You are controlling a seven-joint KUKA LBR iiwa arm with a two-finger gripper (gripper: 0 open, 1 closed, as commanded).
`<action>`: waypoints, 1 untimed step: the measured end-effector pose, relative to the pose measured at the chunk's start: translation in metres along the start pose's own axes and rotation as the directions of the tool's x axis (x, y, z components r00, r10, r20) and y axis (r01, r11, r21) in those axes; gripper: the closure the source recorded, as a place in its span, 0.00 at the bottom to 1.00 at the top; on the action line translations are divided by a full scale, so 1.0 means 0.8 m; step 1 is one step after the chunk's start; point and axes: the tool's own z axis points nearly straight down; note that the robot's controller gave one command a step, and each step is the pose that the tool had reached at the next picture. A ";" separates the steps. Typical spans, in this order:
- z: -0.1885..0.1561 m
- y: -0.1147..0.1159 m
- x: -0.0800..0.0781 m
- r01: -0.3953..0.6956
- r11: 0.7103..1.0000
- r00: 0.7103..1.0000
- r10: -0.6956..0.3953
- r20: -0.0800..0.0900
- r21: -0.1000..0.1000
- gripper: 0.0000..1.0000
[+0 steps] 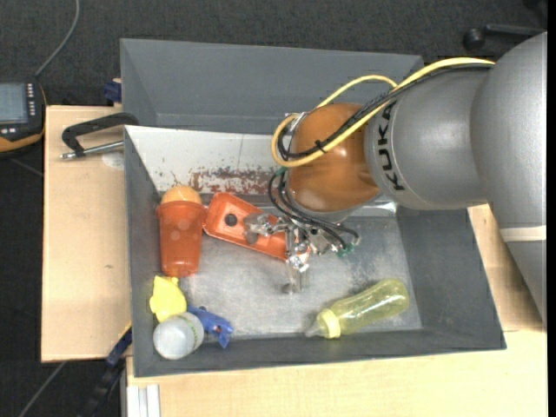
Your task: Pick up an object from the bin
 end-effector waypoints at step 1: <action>0.000 -0.010 -0.018 0.055 0.998 0.998 -0.055 0.005 0.002 0.00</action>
Offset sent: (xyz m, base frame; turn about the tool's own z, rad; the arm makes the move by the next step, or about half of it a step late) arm 0.0311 0.0108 0.0046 -0.0052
